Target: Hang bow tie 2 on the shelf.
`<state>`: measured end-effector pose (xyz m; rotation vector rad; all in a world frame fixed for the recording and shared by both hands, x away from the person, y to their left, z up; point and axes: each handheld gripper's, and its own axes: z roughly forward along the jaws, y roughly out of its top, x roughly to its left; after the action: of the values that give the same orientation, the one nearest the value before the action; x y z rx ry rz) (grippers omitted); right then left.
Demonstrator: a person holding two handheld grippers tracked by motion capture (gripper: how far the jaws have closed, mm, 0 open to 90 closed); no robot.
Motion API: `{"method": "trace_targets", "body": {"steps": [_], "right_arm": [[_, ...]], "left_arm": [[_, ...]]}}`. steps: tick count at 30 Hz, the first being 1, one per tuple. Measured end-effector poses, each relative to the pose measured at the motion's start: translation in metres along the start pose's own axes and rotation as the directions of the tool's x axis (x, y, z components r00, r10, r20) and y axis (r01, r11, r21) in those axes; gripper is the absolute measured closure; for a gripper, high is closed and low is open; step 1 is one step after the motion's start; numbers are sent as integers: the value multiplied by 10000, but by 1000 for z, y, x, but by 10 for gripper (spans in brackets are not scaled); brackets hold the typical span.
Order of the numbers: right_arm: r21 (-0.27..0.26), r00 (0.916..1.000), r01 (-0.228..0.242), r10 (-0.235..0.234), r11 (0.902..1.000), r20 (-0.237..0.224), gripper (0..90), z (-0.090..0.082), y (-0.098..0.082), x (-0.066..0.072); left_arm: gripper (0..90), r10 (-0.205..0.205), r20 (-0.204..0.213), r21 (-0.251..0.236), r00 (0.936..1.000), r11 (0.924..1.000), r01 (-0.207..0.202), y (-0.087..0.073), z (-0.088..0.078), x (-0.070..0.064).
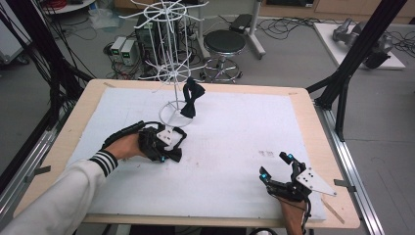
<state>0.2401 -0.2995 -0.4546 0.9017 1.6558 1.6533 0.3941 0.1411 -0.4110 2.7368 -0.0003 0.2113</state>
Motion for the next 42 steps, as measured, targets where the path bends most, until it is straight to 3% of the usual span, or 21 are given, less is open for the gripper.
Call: {"method": "trace_targets", "body": {"steps": [5, 12, 17, 29, 37, 38, 42], "right_arm": [[-16, 10000, 12, -12, 10000, 7, 102, 0, 0, 0], [-12, 10000, -7, 7, 10000, 2, 102, 0, 0, 0], [-18, 10000, -22, 22, 10000, -9, 102, 0, 0, 0], [-26, 10000, -26, 26, 10000, 68, 102, 0, 0, 0], [-121, 9999, 95, -94, 9999, 78, 102, 0, 0, 0], [-88, 10000, 17, -16, 10000, 80, 102, -1, 0, 1], [-154, 9998, 114, -111, 9998, 156, 102, -1, 0, 1]], "left_arm": [[586, -88, 137, 35, 9999, 10000, 87, 0, 0, 1], [745, -251, 327, 222, 9991, 9995, 243, 1, 0, 1], [756, -208, 365, 278, 9991, 9994, 198, 2, -1, 2], [758, -678, 276, -686, 9973, 9952, 696, 1, -17, 1], [757, -1162, 147, -1854, 9931, 9757, 1169, -2, -37, 0], [757, -1117, 110, -1843, 9937, 9765, 1118, -2, -40, 0], [757, -1293, -81, -2508, 9916, 9602, 1232, -3, -52, -4]]}}
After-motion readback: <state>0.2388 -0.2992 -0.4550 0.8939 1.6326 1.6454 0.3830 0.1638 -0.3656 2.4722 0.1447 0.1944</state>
